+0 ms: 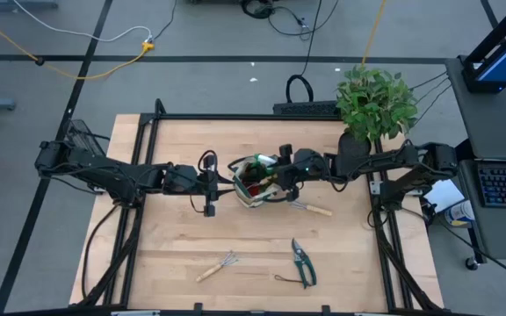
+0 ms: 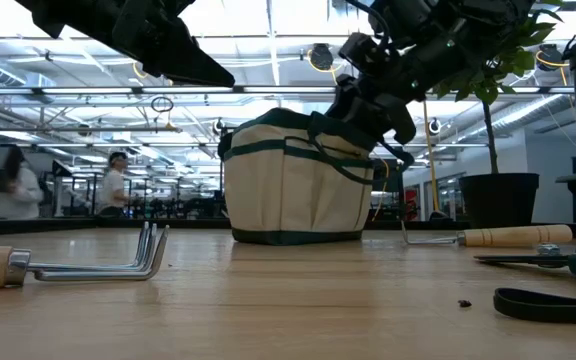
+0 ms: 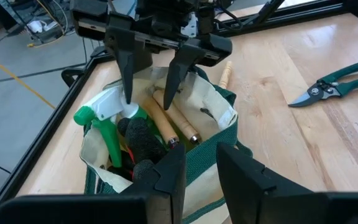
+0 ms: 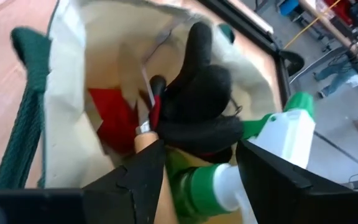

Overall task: Pick & Place Garden tools in Gardening bag
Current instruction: Put the left brown hand rake into the green gardening bag

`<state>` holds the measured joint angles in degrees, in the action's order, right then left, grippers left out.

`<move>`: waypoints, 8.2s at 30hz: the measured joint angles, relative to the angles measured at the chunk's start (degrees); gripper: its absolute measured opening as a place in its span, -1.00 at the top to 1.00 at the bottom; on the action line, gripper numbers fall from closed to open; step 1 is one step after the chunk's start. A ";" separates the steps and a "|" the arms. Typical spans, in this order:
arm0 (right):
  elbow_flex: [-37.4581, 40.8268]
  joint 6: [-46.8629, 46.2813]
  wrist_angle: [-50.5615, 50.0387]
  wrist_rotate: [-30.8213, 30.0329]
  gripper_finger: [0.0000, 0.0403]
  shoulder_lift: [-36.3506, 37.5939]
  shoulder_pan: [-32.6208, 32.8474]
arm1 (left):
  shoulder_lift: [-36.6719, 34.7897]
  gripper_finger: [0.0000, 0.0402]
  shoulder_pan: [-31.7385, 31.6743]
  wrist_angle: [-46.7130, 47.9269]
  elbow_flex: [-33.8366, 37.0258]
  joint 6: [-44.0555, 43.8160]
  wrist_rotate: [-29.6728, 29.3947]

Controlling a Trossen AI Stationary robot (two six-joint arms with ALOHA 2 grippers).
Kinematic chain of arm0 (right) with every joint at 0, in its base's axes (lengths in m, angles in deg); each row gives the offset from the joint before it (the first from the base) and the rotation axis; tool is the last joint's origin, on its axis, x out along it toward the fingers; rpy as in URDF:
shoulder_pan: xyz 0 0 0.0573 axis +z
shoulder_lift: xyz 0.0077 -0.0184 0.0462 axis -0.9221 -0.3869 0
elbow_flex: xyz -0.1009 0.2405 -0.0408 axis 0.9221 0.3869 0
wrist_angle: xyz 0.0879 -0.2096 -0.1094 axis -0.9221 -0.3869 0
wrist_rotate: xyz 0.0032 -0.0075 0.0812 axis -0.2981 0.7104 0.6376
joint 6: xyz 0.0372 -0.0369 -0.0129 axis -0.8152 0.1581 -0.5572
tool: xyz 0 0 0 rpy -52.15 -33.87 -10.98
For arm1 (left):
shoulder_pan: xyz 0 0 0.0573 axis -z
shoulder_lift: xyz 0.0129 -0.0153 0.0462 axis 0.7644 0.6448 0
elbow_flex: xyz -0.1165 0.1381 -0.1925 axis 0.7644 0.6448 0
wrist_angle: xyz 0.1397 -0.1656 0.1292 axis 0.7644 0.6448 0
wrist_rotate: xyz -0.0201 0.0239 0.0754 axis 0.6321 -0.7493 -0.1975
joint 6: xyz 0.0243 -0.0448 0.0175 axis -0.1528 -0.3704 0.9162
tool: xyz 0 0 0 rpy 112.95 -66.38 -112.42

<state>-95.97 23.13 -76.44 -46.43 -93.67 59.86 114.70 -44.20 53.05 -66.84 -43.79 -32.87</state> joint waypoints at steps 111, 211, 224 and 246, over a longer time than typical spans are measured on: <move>2.20 -31.76 5.58 -0.16 0.09 7.50 12.74 | 30.06 0.54 17.35 -16.87 -0.18 -19.89 18.57; 9.91 -46.81 -17.17 -2.00 0.09 19.40 23.61 | 27.31 0.98 -11.38 20.19 -44.25 36.92 -1.72; 25.89 -42.15 16.68 -1.95 0.09 19.58 23.61 | 28.15 0.98 -9.63 33.05 -45.20 39.17 -3.13; 38.42 -41.62 43.39 -1.75 0.09 19.55 23.61 | 40.28 0.90 -6.95 27.80 -45.20 38.11 -4.63</move>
<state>-57.55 -18.48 -33.06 -48.18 -74.13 83.46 154.98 -51.15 80.85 -112.04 -5.68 -37.50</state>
